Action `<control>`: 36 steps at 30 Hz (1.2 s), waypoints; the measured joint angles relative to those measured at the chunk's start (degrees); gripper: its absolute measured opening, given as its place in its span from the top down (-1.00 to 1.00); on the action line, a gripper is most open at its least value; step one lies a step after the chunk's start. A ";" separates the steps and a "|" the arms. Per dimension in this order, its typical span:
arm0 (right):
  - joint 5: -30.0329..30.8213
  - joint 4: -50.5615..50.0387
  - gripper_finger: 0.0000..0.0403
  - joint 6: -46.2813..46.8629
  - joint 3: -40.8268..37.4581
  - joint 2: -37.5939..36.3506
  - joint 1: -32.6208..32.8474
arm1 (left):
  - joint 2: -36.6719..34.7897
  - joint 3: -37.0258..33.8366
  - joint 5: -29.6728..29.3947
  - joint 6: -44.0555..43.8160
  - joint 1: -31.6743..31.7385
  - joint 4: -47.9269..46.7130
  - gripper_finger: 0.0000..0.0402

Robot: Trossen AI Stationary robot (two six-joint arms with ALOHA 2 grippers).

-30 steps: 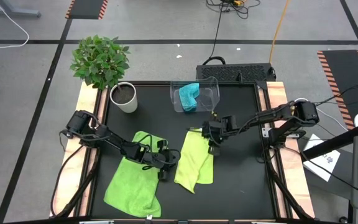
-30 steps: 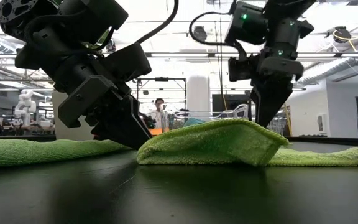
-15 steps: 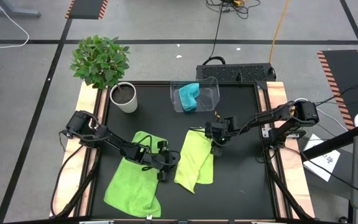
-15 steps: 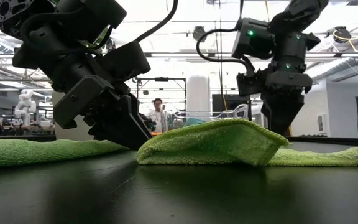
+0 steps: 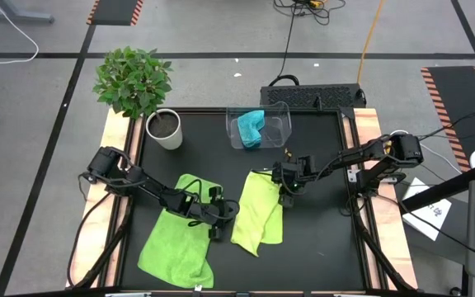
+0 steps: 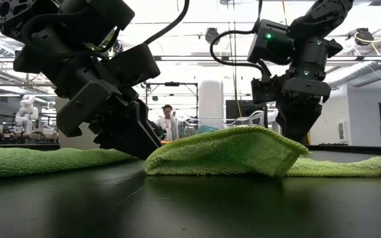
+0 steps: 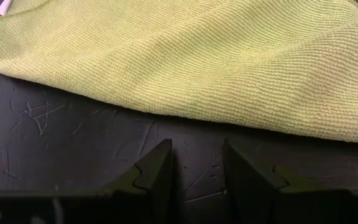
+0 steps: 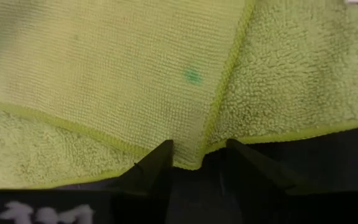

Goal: Fold microfiber towels
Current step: Fold the light green microfiber cloth

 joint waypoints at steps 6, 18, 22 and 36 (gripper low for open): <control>-1.23 1.74 0.53 -1.61 0.00 0.01 0.00 | 0.00 0.00 -0.02 0.20 0.00 0.00 0.28; -1.45 1.20 0.99 -3.63 0.06 0.01 0.00 | 0.00 0.00 -0.02 0.56 0.00 -0.04 0.28; -1.03 -4.69 0.99 -4.81 3.15 0.01 0.00 | 0.00 0.00 -0.04 0.56 0.02 -0.05 0.28; 9.50 -20.63 1.00 -12.20 15.10 0.01 -3.01 | 0.00 0.02 -0.07 1.61 0.05 -0.04 0.28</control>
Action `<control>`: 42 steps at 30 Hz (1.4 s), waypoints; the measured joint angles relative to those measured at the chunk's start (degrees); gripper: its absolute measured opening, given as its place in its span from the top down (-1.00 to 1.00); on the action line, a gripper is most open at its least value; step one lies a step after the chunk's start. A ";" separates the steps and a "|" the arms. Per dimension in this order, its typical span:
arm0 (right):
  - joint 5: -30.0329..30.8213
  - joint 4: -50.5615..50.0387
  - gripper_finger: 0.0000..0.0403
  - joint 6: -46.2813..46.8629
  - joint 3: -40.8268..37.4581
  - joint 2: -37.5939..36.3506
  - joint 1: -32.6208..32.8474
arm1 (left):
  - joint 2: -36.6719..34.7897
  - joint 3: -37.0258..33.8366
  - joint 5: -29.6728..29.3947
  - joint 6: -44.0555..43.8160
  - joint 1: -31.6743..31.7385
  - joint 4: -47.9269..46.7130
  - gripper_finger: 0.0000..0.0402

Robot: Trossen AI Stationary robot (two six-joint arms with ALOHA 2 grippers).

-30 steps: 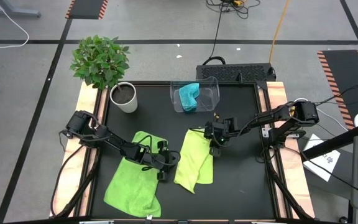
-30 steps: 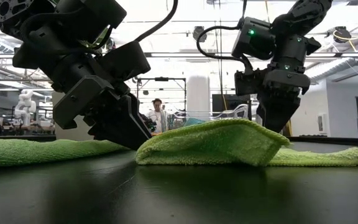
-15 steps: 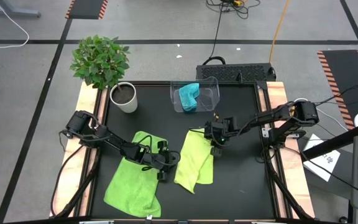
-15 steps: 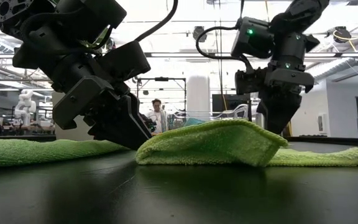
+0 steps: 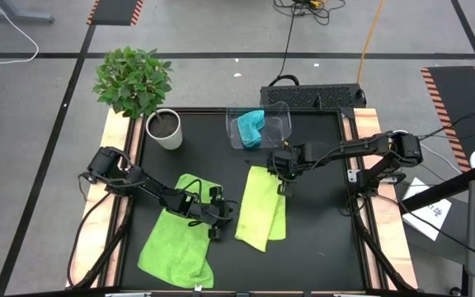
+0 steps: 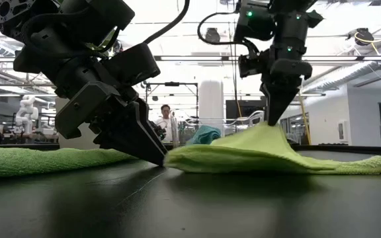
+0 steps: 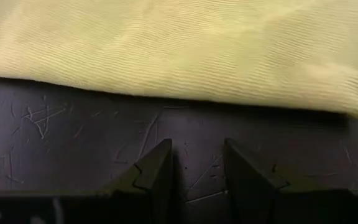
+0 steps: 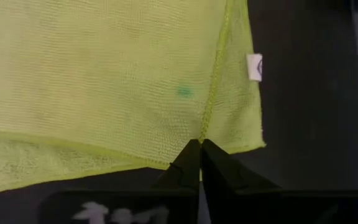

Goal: Fold microfiber towels
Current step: Fold the light green microfiber cloth

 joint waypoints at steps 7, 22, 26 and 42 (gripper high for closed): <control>0.09 -4.14 1.00 -2.95 0.00 0.00 -4.71 | 0.00 0.00 0.00 0.44 0.06 0.02 0.28; 0.00 1.50 1.00 -8.31 -5.98 0.00 -11.75 | 0.07 0.00 0.04 2.46 0.06 1.07 0.28; -0.04 2.13 1.00 -8.39 -6.60 0.00 -11.76 | 0.07 0.00 0.50 2.86 0.02 2.14 0.28; -4.56 5.75 0.36 -10.47 -6.64 0.00 -11.68 | 0.07 0.00 4.66 1.78 -0.23 3.32 0.28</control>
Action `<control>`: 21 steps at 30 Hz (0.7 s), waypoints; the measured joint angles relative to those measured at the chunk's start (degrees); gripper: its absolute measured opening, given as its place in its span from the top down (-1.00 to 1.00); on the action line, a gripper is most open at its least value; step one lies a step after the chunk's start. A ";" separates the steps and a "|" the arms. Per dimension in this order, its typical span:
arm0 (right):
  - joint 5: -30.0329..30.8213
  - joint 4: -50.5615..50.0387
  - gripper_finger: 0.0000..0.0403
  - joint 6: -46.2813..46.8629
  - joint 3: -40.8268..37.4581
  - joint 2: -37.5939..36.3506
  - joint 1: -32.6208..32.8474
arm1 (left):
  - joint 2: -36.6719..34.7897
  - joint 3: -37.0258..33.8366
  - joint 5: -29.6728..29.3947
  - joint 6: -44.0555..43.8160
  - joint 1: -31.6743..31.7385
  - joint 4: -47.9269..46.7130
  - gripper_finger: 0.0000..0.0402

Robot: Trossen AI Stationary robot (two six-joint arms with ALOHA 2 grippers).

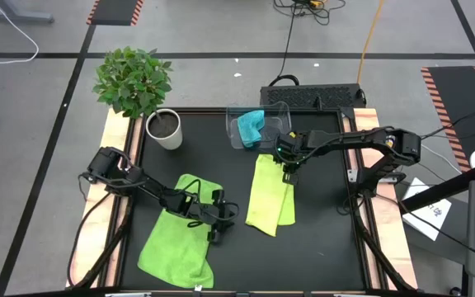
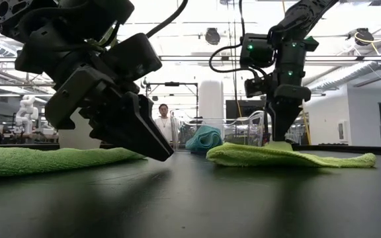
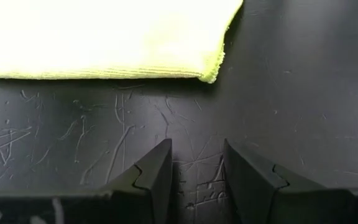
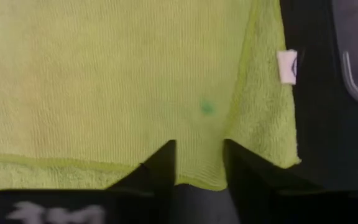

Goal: Fold microfiber towels
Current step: Fold the light green microfiber cloth

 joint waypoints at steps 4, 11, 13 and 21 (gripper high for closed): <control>0.15 0.40 0.03 0.19 0.00 0.00 0.00 | 0.00 0.00 0.01 -0.01 -0.38 -0.02 0.28; 6.82 1.32 -0.18 -0.06 0.00 -1.51 2.22 | 0.00 0.00 0.04 0.08 -0.56 -0.06 0.28; 7.71 1.82 -0.18 -1.18 0.00 -3.02 4.34 | 0.00 0.00 0.02 0.12 -0.56 -0.18 0.28; 7.55 5.96 -0.09 3.86 0.02 -6.52 22.88 | -0.02 -0.02 -0.02 0.10 -0.56 -1.69 0.28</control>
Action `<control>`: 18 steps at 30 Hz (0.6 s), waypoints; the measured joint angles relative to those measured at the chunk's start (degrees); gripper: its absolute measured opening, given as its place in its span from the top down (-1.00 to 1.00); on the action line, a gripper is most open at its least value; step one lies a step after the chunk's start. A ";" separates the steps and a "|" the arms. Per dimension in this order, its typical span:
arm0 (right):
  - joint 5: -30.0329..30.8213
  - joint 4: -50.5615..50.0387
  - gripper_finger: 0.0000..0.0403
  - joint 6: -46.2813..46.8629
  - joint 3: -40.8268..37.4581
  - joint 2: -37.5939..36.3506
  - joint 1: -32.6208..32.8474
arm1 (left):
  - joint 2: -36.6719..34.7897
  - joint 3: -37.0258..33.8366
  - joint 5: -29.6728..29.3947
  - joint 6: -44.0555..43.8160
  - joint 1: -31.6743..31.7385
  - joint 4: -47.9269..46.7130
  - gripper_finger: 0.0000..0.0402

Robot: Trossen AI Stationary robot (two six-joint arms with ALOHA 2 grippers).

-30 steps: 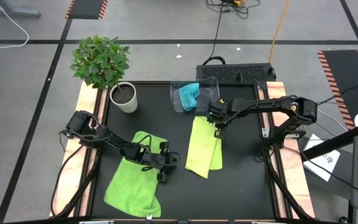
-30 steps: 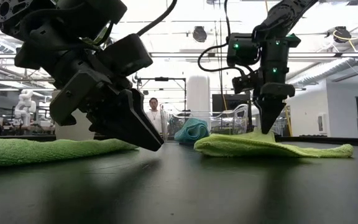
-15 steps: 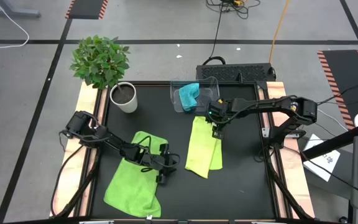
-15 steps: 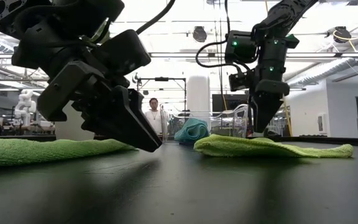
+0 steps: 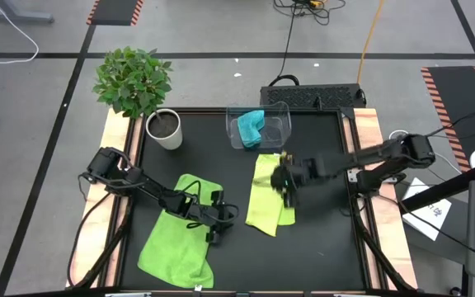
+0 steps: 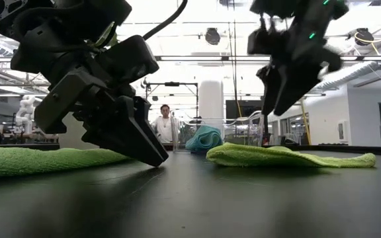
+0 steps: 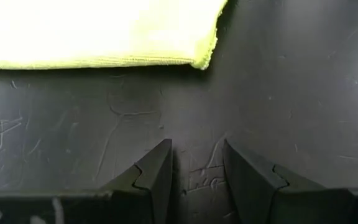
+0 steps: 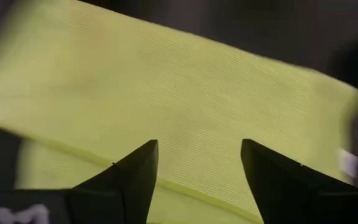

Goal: Fold microfiber towels
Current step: Fold the light green microfiber cloth

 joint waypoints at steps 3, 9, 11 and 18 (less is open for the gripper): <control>0.00 4.86 -0.07 4.27 0.00 1.77 7.97 | 0.00 0.00 -0.04 0.00 0.01 0.10 0.28; 5.81 13.70 -0.04 8.61 0.02 6.85 19.27 | 0.00 0.00 -0.08 -0.05 0.02 0.59 0.28; 9.46 13.28 -0.03 10.06 0.00 8.43 21.20 | 0.00 0.00 -0.09 -0.39 0.02 0.58 0.28; 11.20 17.04 0.02 18.08 -0.02 14.50 23.47 | 0.00 0.00 -0.11 -1.01 0.04 0.61 0.28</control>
